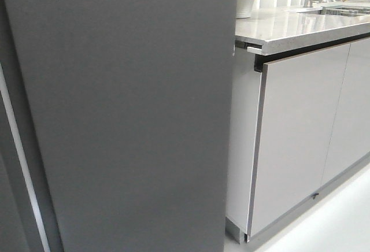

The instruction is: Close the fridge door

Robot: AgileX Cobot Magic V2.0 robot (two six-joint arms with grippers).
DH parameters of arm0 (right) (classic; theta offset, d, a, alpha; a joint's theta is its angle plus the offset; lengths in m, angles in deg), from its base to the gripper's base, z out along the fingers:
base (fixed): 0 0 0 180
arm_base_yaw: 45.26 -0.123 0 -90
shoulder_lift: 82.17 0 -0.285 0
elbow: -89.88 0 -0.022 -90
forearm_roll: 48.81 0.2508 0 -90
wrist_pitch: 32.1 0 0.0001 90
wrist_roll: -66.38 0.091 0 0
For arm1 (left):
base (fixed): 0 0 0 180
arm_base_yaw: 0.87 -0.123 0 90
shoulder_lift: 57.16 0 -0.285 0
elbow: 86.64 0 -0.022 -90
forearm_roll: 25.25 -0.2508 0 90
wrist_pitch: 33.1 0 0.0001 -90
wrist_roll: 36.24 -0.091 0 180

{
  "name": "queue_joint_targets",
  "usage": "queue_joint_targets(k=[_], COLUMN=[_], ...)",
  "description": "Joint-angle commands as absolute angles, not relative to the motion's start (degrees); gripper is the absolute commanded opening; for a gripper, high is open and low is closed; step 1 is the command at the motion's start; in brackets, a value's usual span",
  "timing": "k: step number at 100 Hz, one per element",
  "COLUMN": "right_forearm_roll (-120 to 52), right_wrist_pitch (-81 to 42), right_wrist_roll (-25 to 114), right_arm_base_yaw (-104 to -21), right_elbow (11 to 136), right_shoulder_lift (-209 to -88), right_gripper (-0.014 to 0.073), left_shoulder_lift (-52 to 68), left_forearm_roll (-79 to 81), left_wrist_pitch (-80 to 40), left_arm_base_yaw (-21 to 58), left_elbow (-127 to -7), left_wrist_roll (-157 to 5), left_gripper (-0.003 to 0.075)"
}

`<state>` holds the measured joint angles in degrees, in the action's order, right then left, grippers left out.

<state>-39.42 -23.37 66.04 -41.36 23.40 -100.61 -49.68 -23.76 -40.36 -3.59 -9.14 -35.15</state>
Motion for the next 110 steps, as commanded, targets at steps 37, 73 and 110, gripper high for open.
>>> queue_joint_targets(k=[37,73,110], right_forearm_roll=[-43.25,-46.6,-46.6], right_wrist_pitch=[-33.76,-34.33,-34.23], right_wrist_roll=[65.61,65.61,65.61], right_arm_base_yaw=[-40.89,-40.89,-40.89], right_elbow=[10.47,10.59,10.59], right_shoulder_lift=[-89.18,-88.19,-88.19], right_gripper=[-0.0046,-0.0046,-0.0046], left_shoulder_lift=[-50.85,-50.85,-50.85], left_forearm_roll=[-23.53,-23.53,-23.53], left_wrist_pitch=[-44.54,-44.54,-44.54], left_arm_base_yaw=[-3.23,-3.23,-3.23], left_elbow=[-7.13,-7.13,-7.13], left_wrist_roll=[-34.9,-34.9,-34.9], left_gripper=[-0.002,-0.002,-0.002])
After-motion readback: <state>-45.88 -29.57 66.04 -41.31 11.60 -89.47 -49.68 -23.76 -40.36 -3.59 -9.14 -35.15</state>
